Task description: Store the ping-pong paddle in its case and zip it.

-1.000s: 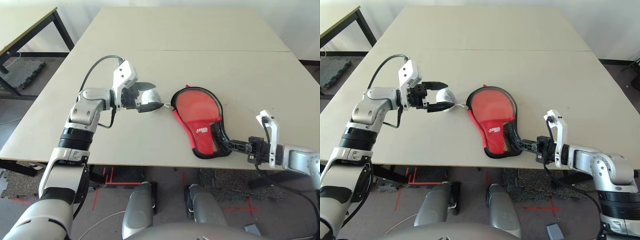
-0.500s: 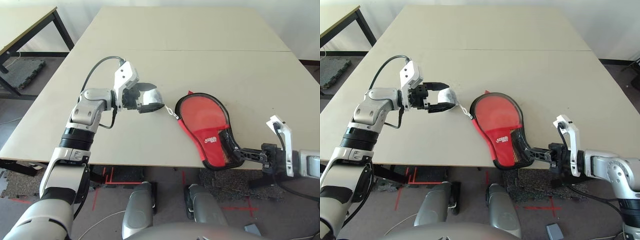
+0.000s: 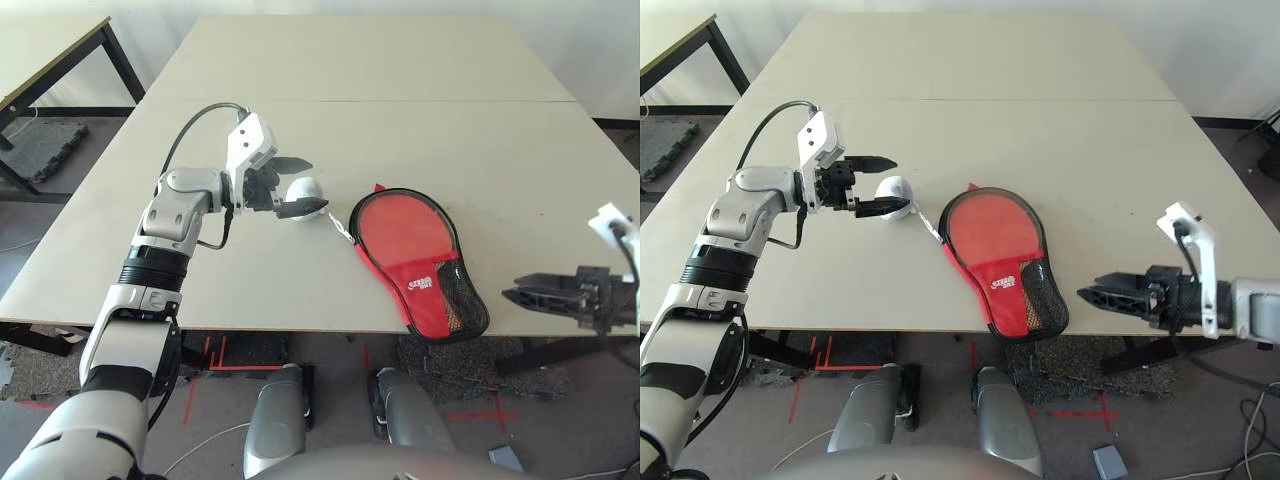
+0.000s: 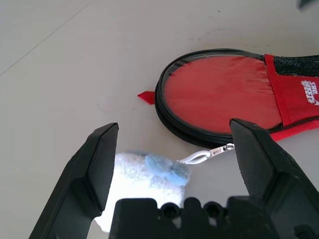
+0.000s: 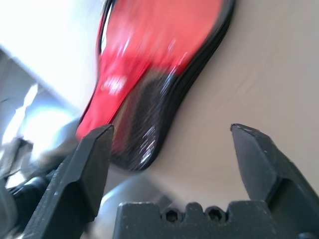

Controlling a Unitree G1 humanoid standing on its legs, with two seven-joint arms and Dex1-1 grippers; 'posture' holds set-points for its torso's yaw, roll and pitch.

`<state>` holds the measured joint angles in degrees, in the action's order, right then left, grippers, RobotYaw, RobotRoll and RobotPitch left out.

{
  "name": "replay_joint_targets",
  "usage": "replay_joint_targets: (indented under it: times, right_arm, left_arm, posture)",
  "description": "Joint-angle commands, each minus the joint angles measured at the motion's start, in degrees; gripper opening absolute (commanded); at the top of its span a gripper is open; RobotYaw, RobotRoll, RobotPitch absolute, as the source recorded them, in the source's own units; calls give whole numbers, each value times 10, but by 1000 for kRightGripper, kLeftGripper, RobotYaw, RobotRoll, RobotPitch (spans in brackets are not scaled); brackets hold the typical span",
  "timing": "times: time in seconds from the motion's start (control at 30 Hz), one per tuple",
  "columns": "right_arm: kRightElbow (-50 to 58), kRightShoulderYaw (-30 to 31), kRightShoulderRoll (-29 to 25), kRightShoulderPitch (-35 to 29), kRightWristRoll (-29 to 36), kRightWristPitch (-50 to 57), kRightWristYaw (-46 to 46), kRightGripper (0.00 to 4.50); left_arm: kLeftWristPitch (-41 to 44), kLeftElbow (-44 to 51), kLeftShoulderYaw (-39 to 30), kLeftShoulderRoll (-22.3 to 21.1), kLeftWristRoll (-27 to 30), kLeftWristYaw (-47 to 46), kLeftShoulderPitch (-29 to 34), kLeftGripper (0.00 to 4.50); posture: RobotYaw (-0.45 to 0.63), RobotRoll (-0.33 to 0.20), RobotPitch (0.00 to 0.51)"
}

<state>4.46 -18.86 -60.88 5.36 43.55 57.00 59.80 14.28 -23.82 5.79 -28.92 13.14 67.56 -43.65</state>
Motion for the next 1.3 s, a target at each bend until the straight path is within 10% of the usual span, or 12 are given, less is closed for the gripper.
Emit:
replay_joint_targets:
  times: [0.03, 0.53, 1.3]
  right_arm:
    - [-3, 31, 31, 61, -25, -41, -22, 4467]
    - [-70, 217, 217, 179, -190, -189, -89, 4467]
    - [-174, 256, 256, 217, -258, -212, -44, 4467]
  left_arm:
    - [-3, -4, 9, -3, -8, 7, -2, 4500]
    - [24, 32, 4, -4, -7, -27, 24, 4500]
    - [20, 11, 4, -2, -30, -95, 35, 4500]
  posture:
    - [22, 0, 108]
    - [60, 0, 121]
    - [91, 0, 140]
